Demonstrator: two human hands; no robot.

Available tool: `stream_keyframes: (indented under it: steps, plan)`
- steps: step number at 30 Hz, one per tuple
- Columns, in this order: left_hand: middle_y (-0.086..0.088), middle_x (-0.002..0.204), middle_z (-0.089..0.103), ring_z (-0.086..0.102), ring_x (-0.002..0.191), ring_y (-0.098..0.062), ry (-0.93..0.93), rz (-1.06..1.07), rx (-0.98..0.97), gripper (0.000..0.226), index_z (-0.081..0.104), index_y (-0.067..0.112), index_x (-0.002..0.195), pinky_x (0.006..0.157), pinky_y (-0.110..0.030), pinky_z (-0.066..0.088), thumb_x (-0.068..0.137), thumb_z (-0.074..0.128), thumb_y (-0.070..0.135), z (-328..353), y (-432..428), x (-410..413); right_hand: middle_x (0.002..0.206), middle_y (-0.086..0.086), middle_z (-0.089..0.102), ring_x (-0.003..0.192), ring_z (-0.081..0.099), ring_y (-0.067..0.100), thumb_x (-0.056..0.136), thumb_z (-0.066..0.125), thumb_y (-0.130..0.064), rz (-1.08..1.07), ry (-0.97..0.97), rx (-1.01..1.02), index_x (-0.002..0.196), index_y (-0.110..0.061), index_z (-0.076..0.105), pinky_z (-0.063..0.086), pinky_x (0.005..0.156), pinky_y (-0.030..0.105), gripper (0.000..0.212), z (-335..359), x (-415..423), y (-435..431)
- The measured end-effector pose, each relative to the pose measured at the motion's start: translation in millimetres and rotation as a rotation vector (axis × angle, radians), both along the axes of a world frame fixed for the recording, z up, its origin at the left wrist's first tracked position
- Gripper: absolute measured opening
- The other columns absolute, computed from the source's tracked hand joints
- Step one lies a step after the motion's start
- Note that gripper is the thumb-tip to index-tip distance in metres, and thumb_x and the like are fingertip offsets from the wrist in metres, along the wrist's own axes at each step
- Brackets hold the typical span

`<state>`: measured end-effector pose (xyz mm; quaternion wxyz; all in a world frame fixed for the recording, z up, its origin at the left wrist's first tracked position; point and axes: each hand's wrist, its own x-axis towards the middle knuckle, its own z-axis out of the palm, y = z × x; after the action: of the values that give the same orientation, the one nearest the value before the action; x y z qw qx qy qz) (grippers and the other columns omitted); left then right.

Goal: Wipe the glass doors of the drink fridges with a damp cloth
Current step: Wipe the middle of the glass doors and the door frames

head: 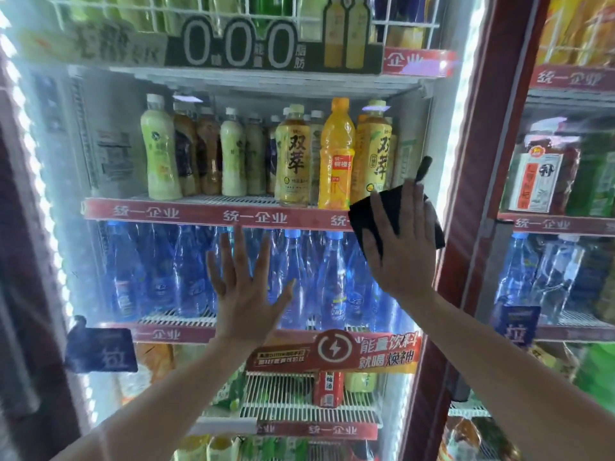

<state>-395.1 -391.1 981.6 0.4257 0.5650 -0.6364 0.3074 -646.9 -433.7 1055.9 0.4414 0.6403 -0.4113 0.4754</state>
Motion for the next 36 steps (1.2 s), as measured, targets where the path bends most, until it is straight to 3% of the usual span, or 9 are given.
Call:
stream_keyframes:
  steps: [4, 10, 15, 20, 26, 31, 36]
  plan:
    - [-0.022, 0.163, -0.013, -0.013, 0.15, -0.039, 0.117, 0.109, 0.068, 0.096, 0.003, 0.017, 0.159, 0.118, -0.065, 0.0, 0.088, 0.031, 0.075, -0.7, -0.6, 19.2, 0.156, 0.029, 0.026, 0.147, 0.022, 0.044, 0.104, 0.039, -0.033, 0.019, -0.09, -0.038, 0.151, -0.013, 0.037, 0.009, 0.124, 0.047, 0.051, -33.1, 27.8, -2.7]
    - [-0.027, 0.16, -0.019, -0.016, 0.148, -0.046, 0.103, 0.098, 0.094, 0.098, -0.008, 0.017, 0.158, 0.114, -0.072, 0.002, 0.089, 0.027, 0.077, -7.3, -8.0, 22.4, 0.153, 0.024, 0.031, 0.147, 0.022, 0.038, 0.108, 0.033, -0.032, 0.031, 0.134, -0.028, 0.151, -0.008, 0.032, 0.012, 0.125, 0.047, 0.049, -74.9, 32.7, -7.9]
    - [-0.026, 0.159, -0.02, -0.016, 0.147, -0.047, 0.104, 0.092, 0.119, 0.098, -0.011, 0.017, 0.157, 0.114, -0.072, 0.002, 0.09, 0.028, 0.076, -7.6, -3.8, 23.3, 0.158, 0.019, 0.023, 0.151, 0.014, 0.033, 0.109, 0.026, -0.035, -0.006, 0.489, 0.023, 0.157, -0.009, 0.019, 0.009, 0.125, 0.044, 0.055, -89.4, 17.7, -4.8]
    - [-0.027, 0.16, -0.017, -0.014, 0.148, -0.046, 0.112, 0.103, 0.149, 0.095, -0.011, 0.018, 0.157, 0.114, -0.071, 0.008, 0.091, 0.024, 0.076, -3.6, 0.0, 21.4, 0.16, 0.018, 0.021, 0.151, 0.019, 0.032, 0.107, 0.036, -0.036, -0.011, 0.682, -0.014, 0.155, -0.01, 0.028, 0.012, 0.125, 0.045, 0.055, -35.3, 19.3, -4.7]
    - [-0.019, 0.161, -0.023, -0.016, 0.15, -0.04, 0.136, 0.085, 0.171, 0.094, -0.012, 0.024, 0.157, 0.117, -0.067, 0.005, 0.09, 0.026, 0.077, -3.4, 2.8, 24.7, 0.159, 0.024, 0.025, 0.15, 0.02, 0.037, 0.106, 0.04, -0.03, 0.026, 0.297, -0.042, 0.151, -0.005, 0.038, 0.017, 0.123, 0.049, 0.052, 42.0, 61.4, -3.4]
    - [-0.015, 0.165, -0.006, -0.004, 0.152, -0.034, 0.11, 0.026, 0.096, 0.081, 0.009, 0.023, 0.159, 0.118, -0.063, 0.01, 0.094, 0.027, 0.068, -6.1, 7.8, 48.5, 0.159, 0.025, 0.022, 0.15, 0.019, 0.039, 0.106, 0.037, -0.031, -0.014, -0.064, -0.02, 0.153, -0.005, 0.032, 0.012, 0.125, 0.047, 0.055, 4.2, 107.9, -0.7]
    - [-0.018, 0.165, 0.001, 0.0, 0.153, -0.034, 0.149, 0.095, 0.02, 0.082, 0.016, 0.021, 0.158, 0.121, -0.051, -0.003, 0.093, 0.036, 0.065, -8.3, 10.4, 96.3, 0.16, 0.026, 0.02, 0.151, 0.013, 0.039, 0.104, 0.036, -0.033, -0.048, -0.11, 0.032, 0.155, -0.006, 0.024, 0.01, 0.125, 0.047, 0.059, -51.2, 146.2, 0.5]
